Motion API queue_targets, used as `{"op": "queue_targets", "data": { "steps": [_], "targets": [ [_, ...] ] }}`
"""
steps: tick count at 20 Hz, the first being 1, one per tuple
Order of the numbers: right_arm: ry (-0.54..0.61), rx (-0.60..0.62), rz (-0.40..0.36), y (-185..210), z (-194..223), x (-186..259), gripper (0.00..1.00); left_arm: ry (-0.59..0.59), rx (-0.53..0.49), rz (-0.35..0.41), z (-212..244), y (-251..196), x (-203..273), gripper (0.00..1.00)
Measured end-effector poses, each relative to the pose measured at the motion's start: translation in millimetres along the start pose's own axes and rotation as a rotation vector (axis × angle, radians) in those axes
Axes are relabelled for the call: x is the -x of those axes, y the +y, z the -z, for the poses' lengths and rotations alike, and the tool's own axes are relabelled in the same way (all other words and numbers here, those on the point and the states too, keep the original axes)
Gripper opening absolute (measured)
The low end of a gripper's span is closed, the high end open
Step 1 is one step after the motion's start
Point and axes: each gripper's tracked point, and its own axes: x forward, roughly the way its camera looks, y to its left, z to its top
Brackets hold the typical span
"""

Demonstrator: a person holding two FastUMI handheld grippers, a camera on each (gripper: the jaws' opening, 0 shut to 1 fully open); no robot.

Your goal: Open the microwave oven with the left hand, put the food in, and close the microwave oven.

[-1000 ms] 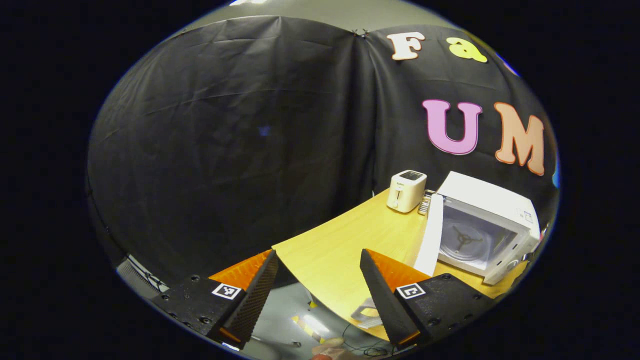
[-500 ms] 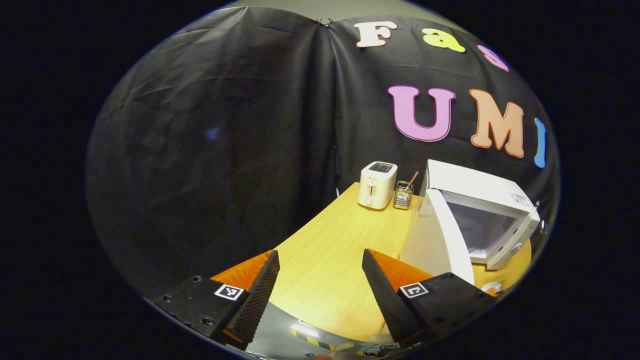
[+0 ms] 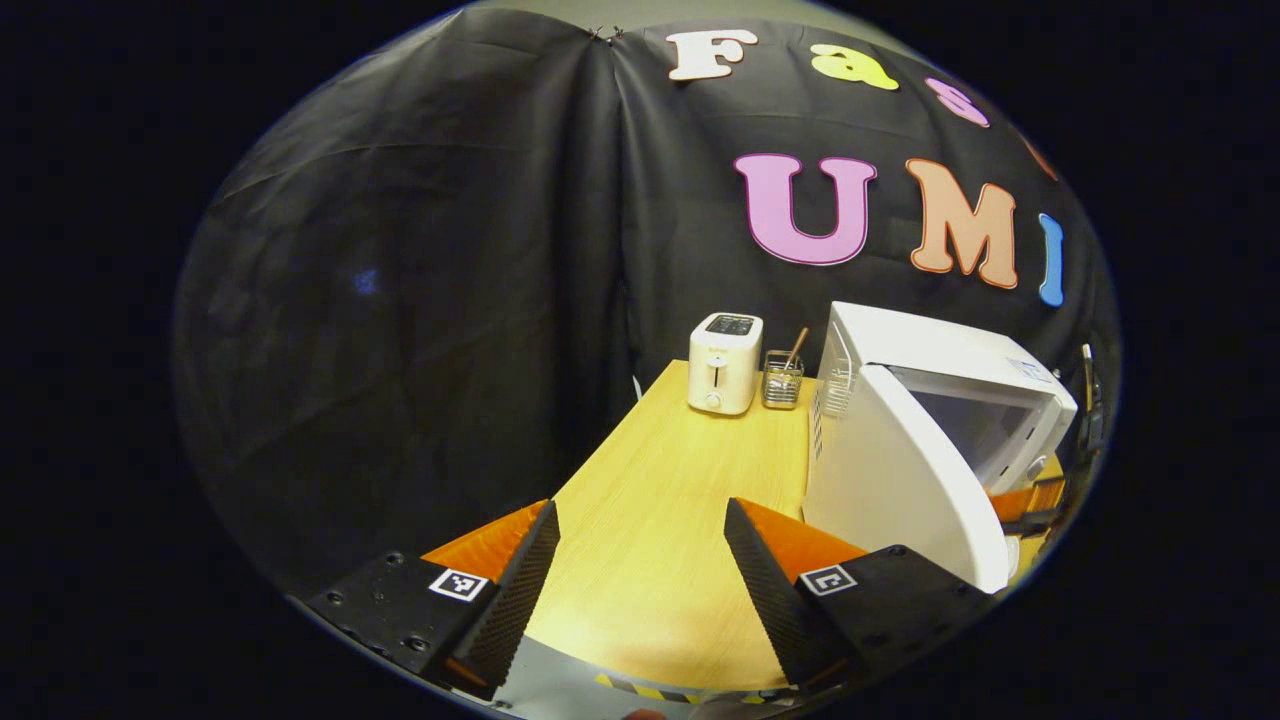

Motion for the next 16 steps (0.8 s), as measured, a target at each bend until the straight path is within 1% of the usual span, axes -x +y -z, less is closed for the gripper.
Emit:
{"op": "queue_targets", "data": {
  "steps": [1,3,6,8,11,14,16],
  "targets": [
    [-0.04,-0.028,-0.008,7,-11,-9,0.75,0.004,0.009,0.011,2,-1,-1,0.97],
    [-0.123,-0.054,0.0,12,-35,-27,0.74,0.013,0.022,0.031,7,-3,-4,0.97],
    [-0.215,-0.076,0.063,3,-60,-52,0.73,0.026,0.023,0.045,10,-3,-8,0.98],
    [-0.24,-0.083,0.102,-9,-67,-69,0.72,0.033,0.027,0.049,12,-2,-12,0.98],
    [-0.269,-0.041,0.151,-24,-77,-91,0.71,0.044,0.045,0.053,17,-3,-14,0.96],
    [-0.31,0.028,0.192,-33,-90,-107,0.71,0.07,0.069,0.074,25,-8,-12,0.97],
    [-0.331,0.049,0.193,-33,-96,-116,0.71,0.093,0.084,0.075,33,-9,-9,0.97]
  ]
}}
